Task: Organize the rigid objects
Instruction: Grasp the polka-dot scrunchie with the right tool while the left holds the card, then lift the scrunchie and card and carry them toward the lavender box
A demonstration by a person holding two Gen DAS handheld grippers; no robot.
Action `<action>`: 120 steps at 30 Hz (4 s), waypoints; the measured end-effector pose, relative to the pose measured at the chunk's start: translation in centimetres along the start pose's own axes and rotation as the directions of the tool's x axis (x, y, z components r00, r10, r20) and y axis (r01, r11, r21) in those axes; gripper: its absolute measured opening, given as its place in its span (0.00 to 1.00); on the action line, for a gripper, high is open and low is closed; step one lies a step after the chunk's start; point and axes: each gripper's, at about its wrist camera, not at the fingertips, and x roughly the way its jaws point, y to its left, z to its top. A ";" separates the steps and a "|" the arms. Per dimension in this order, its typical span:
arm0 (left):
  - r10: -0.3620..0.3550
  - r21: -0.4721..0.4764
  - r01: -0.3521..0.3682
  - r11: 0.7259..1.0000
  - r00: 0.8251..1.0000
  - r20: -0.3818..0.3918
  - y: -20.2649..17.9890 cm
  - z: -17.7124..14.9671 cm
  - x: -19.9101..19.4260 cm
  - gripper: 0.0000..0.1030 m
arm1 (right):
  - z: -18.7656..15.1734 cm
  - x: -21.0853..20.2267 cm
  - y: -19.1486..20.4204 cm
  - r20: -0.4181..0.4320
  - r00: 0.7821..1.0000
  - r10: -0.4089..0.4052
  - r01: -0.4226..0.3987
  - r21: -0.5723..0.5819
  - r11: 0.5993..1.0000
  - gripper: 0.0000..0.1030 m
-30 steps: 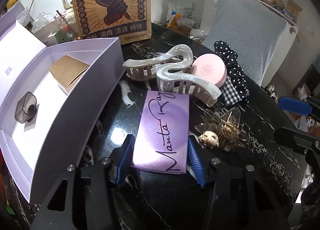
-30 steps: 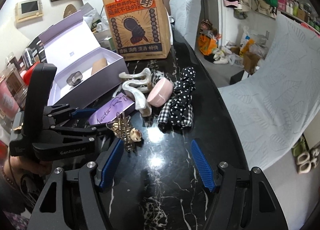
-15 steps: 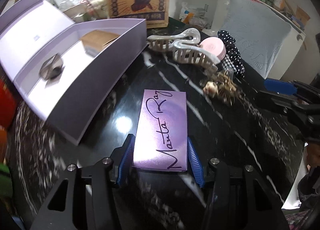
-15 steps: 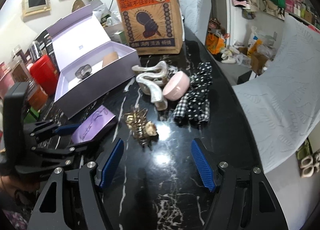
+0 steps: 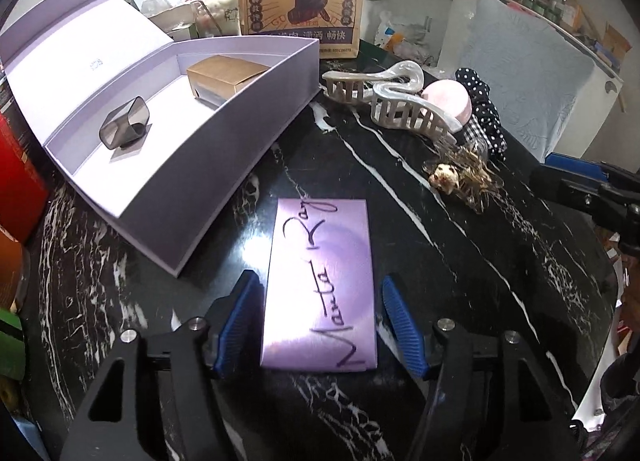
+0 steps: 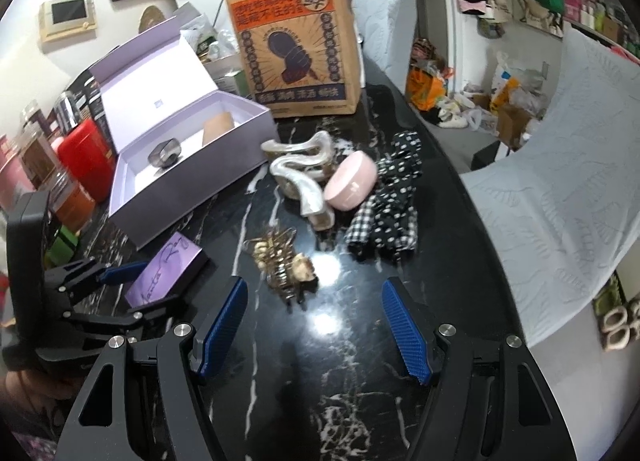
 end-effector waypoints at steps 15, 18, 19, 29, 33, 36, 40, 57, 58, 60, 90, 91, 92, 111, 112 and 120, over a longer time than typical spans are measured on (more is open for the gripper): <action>-0.054 -0.057 0.055 0.997 0.998 0.021 0.5 1.8 0.7 0.49 | 3.6 2.6 -3.5 0.048 0.991 -0.126 0.123 0.067 0.990 0.63; -0.043 -0.054 0.046 0.997 0.998 0.055 0.4 2.4 0.3 0.49 | 4.2 3.6 -3.8 0.041 0.989 -0.139 0.137 0.053 0.989 0.58; -0.041 -0.045 0.043 0.998 0.997 0.059 0.4 2.6 0.2 0.49 | 4.3 3.9 -3.9 0.035 0.990 -0.136 0.134 0.051 0.990 0.54; -0.014 -0.043 0.018 0.999 0.997 0.073 0.2 4.5 0.4 0.49 | 5.3 5.7 -5.1 0.021 0.994 -0.110 0.109 0.051 0.993 0.20; -0.018 -0.045 0.021 0.999 0.998 0.066 0.2 4.6 0.6 0.49 | 5.2 5.6 -5.2 0.029 0.994 -0.103 0.101 0.060 0.993 0.17; -0.014 -0.040 0.016 0.999 0.998 0.064 0.1 4.4 0.5 0.49 | 5.0 5.0 -5.5 0.043 0.995 -0.087 0.083 0.085 0.993 0.16; -0.018 -0.036 0.020 0.999 0.998 0.067 -0.1 4.2 0.3 0.49 | 4.8 3.9 -5.4 0.064 0.995 -0.083 0.076 0.097 0.992 0.16; -0.015 -0.039 0.020 0.999 0.993 0.118 -0.2 2.3 -3.6 0.49 | 2.0 -0.8 -3.0 0.084 0.996 -0.019 0.008 0.121 0.993 0.16; -0.013 -0.039 0.018 0.999 0.993 0.120 -0.2 2.1 -3.8 0.49 | 1.8 -1.0 -2.7 0.084 0.996 -0.013 0.002 0.120 0.993 0.16; -0.008 -0.039 0.013 0.999 0.992 0.124 -0.1 1.7 -4.3 0.49 | 1.4 -1.4 -2.2 0.084 0.996 -0.005 -0.004 0.113 0.994 0.16; 0.071 -0.145 -0.042 0.988 0.978 0.195 3.9 -1.8 -9.9 0.49 | 0.3 -3.1 7.9 0.067 0.979 0.191 -0.185 -0.088 0.979 0.16; 0.075 -0.149 -0.046 0.988 0.978 0.196 4.1 -1.8 -9.9 0.49 | 0.4 -3.0 8.3 0.064 0.978 0.198 -0.191 -0.094 0.977 0.16; 0.080 -0.154 -0.050 0.987 0.977 0.196 4.3 -1.8 -10.1 0.49 | 0.4 -2.9 8.5 0.062 0.977 0.203 -0.196 -0.099 0.976 0.16; 0.169 -0.261 -0.115 0.958 0.966 0.194 8.8 -1.4 -11.8 0.49 | 2.7 -0.6 13.6 0.007 0.951 0.310 -0.303 -0.200 0.932 0.16; 0.175 -0.265 -0.120 0.957 0.965 0.196 9.0 -1.3 -11.8 0.49 | 2.8 -0.5 13.7 0.004 0.950 0.312 -0.305 -0.207 0.930 0.16; 0.192 -0.285 -0.128 0.950 0.959 0.210 10.0 -0.1 -12.0 0.49 | 4.4 -0.4 15.2 0.007 0.942 0.335 -0.321 -0.266 0.909 0.16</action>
